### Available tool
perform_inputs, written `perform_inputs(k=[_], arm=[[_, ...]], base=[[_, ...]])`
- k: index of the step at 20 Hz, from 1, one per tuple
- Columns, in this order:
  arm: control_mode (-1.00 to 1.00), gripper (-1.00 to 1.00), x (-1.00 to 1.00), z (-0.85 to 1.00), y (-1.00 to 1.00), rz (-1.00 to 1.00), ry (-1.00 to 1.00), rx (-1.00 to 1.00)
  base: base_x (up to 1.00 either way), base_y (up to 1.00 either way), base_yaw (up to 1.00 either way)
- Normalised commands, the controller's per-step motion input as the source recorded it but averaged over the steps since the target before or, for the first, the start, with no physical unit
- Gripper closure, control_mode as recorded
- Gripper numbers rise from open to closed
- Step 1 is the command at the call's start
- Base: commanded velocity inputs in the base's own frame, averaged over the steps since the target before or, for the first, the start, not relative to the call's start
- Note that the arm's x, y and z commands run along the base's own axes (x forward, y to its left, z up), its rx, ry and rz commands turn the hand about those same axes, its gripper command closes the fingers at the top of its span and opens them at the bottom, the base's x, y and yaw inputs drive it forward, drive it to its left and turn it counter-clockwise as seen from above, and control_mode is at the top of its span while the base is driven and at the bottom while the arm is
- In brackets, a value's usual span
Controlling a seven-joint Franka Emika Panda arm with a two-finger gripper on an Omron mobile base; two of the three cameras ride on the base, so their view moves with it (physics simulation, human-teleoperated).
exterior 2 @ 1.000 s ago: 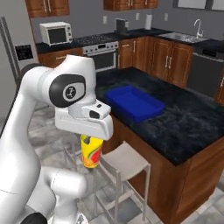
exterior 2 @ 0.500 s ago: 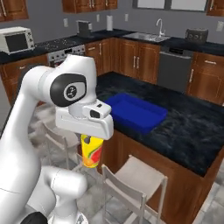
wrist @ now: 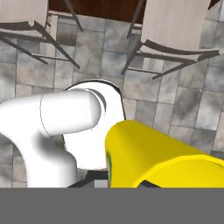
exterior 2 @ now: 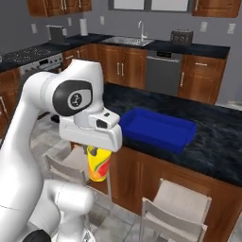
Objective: There is a tray on the dining counter. Grab the cup, mug, and pitcher and place them on the tray. The pitcher may be placed next to the tray if it cannot fit the tray.
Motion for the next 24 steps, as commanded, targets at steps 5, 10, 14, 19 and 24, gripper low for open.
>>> perform_inputs(k=[5,10,14,19,24], arm=[[1.00,1.00,0.00,0.00,0.00,0.00,0.00,0.00],[1.00,1.00,0.00,0.00,0.00,0.00,0.00,0.00],[1.00,1.00,0.00,0.00,0.00,0.00,0.00,0.00],[-1.00,1.00,0.45,0.05,0.12,-0.02,0.00,-0.02],[-1.00,1.00,0.89,0.17,0.10,0.01,-0.07,-0.07]], base=[[0.86,0.60,-0.34],[0.98,0.40,-0.29],[0.96,0.27,-0.20],[0.32,0.10,-0.06],[0.00,0.00,0.00]])
